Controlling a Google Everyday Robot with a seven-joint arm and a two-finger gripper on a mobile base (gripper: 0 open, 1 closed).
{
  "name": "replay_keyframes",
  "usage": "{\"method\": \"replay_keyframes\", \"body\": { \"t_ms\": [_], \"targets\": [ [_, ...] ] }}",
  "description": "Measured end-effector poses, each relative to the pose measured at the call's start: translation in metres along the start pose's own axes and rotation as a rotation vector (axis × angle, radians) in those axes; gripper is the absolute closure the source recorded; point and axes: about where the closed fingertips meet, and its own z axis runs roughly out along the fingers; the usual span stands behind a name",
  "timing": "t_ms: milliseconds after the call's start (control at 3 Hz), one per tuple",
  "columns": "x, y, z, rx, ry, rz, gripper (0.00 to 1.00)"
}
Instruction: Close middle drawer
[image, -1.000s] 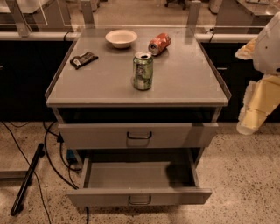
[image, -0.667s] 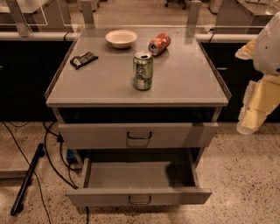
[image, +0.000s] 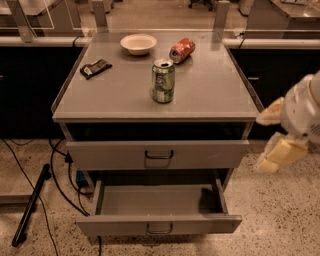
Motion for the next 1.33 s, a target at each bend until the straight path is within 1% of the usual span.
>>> {"method": "replay_keyframes", "body": {
  "t_ms": [333, 667, 1000, 1333],
  "targets": [
    [0.038, 0.044, 0.092, -0.093, -0.036, 0.040, 0.65],
    [0.072, 0.096, 0.164, -0.246, 0.014, 0.042, 0.90],
    [0.076, 0.101, 0.167, -0.253, 0.019, 0.049, 1.00],
    [0.088, 0.111, 0.187, -0.280, 0.027, 0.067, 1.00]
  ]
}}
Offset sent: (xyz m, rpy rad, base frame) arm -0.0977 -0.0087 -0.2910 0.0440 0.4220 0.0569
